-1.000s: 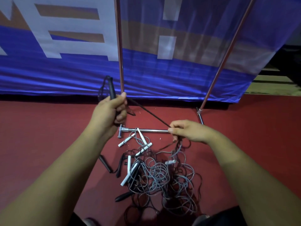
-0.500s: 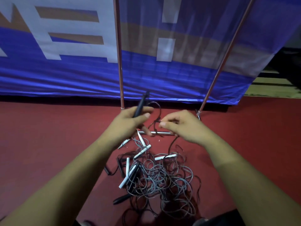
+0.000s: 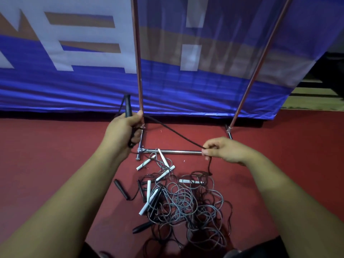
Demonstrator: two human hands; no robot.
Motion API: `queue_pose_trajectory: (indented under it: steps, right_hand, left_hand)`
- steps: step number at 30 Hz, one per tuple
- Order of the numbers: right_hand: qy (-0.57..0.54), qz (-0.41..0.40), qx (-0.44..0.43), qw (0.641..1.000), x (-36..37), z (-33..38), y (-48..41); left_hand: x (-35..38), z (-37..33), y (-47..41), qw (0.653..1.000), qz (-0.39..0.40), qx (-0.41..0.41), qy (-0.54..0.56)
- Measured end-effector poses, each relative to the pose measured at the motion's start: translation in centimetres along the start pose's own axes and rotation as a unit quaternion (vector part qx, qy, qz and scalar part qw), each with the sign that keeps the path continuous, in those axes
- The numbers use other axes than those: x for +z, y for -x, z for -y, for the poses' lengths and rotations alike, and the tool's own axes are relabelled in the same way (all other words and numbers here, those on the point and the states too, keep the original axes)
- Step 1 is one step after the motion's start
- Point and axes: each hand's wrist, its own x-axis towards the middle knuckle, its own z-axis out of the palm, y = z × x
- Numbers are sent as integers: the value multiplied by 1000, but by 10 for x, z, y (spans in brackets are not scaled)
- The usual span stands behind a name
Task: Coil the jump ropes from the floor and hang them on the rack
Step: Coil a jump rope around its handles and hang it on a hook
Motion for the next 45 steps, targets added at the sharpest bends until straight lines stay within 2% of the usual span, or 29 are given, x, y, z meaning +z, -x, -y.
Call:
queue_pose_trajectory:
  steps: [2, 4, 6, 8, 11, 13, 15, 17, 19, 21, 23, 24, 26, 28, 30, 31, 32, 33, 35, 36, 37, 39, 40, 41, 42, 43, 45]
  right_hand:
    - [-32, -63, -15, 997, 2, 3, -2]
    - [-108, -135, -41, 984, 2, 16, -2]
    - [-189, -173, -58, 965, 2, 37, 2]
    - [-193, -156, -77, 966, 6, 59, 10]
    - [-101, -103, -121, 982, 17, 86, 21]
    - [-105, -114, -141, 978, 21, 95, 22]
    - [-118, -130, -148, 973, 19, 97, 21]
    - [-108, -118, -142, 977, 17, 90, 18]
    - [-46, -93, -108, 989, 15, 73, 13]
    - [26, -50, -48, 997, 8, 47, 8]
    - [64, -1, 3, 998, -1, 22, 6]
    - [64, 8, 18, 998, -5, 13, 7]
    - [26, -34, 16, 999, -9, 4, 7]
    - [-91, -110, -12, 990, -8, 8, 6]
    - [-203, -163, -38, 965, -7, 24, 7]
    - [-209, -176, -48, 961, -6, 34, 8]
    - [-181, -178, -58, 966, -4, 44, 10]
    - [-134, -165, -68, 975, -1, 54, 12]
    - [-68, -109, -95, 987, 11, 75, 19]
    - [-64, -88, -114, 987, 17, 83, 21]
    - [-63, -84, -137, 985, 21, 90, 22]
    - [-61, -108, -163, 979, 23, 98, 20]
    - [-60, -117, -160, 978, 22, 97, 18]
    - [-53, -119, -153, 980, 20, 94, 17]
    - [-39, -106, -143, 983, 19, 88, 16]
    - [-23, -83, -126, 988, 17, 78, 14]
    - [1, -33, -72, 997, 12, 54, 10]
  left_hand:
    - [-5, 4, -4, 998, -55, -3, -36]
    - [-9, 2, -7, 990, -120, 4, -79]
    - [-12, -2, -7, 982, -135, 26, -128]
    - [-5, -4, 1, 986, -67, 50, -143]
    - [19, 2, 20, 985, 105, 29, -132]
    - [33, 8, 29, 967, 194, -11, -166]
    - [40, 11, 32, 945, 239, -9, -222]
    - [41, 8, 27, 962, 213, -3, -171]
    - [35, 1, 19, 987, 157, -22, -41]
    - [22, -8, 10, 993, 101, -37, 51]
    - [6, -14, 3, 995, 56, -45, 66]
    - [0, -15, 2, 996, 45, -46, 53]
    - [-5, -13, 1, 999, 30, -39, 6]
    - [-9, -7, -2, 994, -36, -5, -104]
    - [-15, -3, -6, 952, -128, 48, -275]
    - [-17, -3, -7, 935, -144, 65, -319]
    - [-16, -4, -5, 935, -131, 69, -323]
    - [-12, -4, 0, 951, -87, 67, -289]
    - [4, -4, 14, 980, 39, 48, -191]
    - [14, -4, 23, 979, 100, 39, -174]
    - [20, -1, 30, 968, 153, 32, -194]
    - [26, 4, 37, 923, 220, 39, -312]
    - [26, 6, 37, 900, 223, 51, -372]
    - [26, 5, 36, 891, 205, 59, -401]
    - [25, 4, 33, 900, 178, 62, -394]
    - [23, 2, 31, 923, 149, 56, -350]
    - [18, -2, 23, 970, 92, 39, -221]
